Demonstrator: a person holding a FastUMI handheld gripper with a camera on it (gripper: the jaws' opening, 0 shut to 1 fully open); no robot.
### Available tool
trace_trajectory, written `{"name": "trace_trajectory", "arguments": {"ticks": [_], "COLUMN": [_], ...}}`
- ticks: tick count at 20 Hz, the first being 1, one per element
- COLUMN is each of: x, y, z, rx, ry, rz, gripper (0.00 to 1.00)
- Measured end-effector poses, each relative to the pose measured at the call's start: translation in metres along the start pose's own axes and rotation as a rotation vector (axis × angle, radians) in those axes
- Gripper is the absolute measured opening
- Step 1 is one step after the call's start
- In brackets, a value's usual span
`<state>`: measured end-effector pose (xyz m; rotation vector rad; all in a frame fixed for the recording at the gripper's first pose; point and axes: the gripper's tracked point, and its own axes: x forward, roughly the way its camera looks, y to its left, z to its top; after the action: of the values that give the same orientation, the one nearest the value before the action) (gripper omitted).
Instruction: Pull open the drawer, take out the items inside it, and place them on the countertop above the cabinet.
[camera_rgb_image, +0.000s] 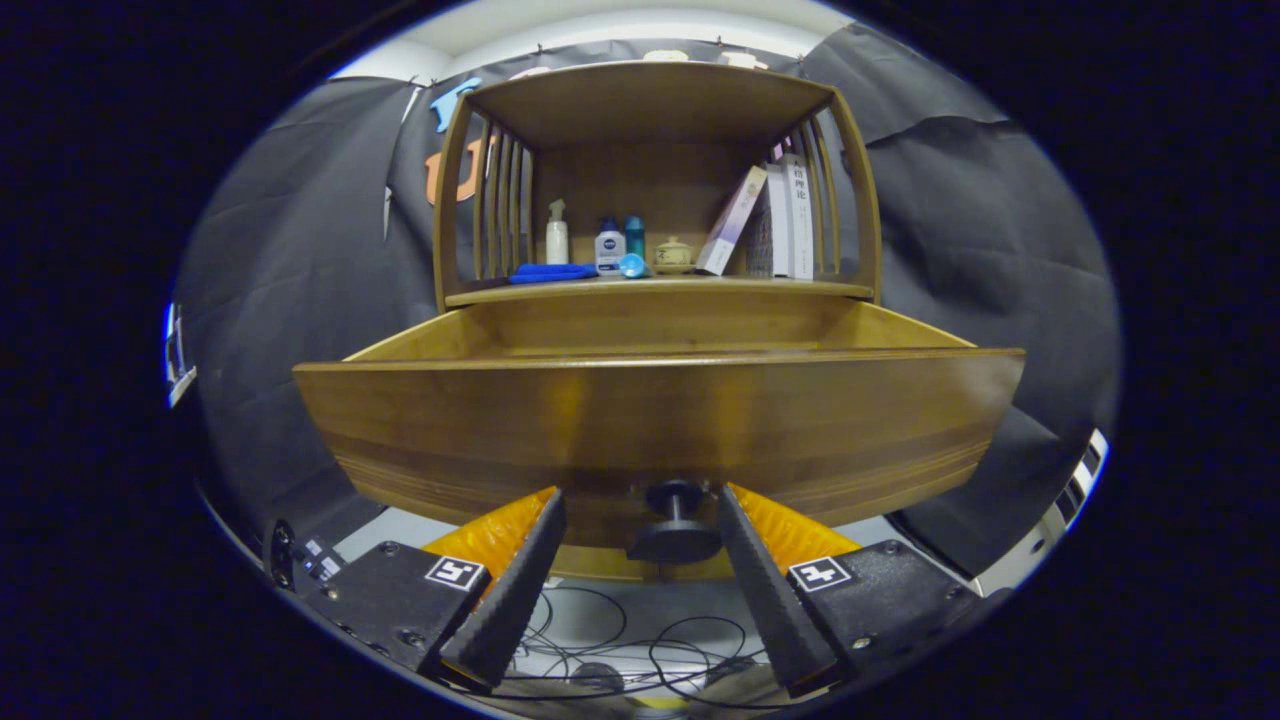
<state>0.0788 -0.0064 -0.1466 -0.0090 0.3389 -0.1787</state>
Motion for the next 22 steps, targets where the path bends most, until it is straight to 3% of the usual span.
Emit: {"name": "trace_trajectory", "arguments": {"ticks": [7,22], "x": [0.014,0.055], "y": [0.0,0.005], "z": [-0.002,0.021], "rx": [-0.089,-0.087], "ry": [-0.021,-0.001], "rz": [-0.044,-0.039], "gripper": [0.96,0.96]}}
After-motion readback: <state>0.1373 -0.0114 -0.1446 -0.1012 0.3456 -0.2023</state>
